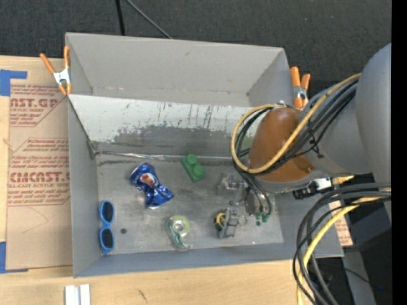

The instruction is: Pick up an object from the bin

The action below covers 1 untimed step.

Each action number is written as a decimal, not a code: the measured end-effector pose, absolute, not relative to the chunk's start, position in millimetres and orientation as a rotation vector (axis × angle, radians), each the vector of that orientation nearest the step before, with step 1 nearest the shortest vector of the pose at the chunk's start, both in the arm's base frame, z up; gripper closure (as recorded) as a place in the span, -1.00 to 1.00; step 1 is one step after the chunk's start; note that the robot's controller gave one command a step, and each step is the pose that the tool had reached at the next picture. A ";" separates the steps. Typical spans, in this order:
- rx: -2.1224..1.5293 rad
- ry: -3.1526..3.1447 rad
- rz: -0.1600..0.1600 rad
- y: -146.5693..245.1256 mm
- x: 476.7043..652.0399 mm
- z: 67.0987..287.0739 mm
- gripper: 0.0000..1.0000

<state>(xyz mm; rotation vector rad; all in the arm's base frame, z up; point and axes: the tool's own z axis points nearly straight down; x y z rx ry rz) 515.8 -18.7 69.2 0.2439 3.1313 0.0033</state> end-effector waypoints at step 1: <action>0.249 3.132 0.002 -20.2 515.7 70.3 1.00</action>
Offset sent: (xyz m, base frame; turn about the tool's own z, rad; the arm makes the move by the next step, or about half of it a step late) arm 0.0000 0.0000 0.0000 0.0000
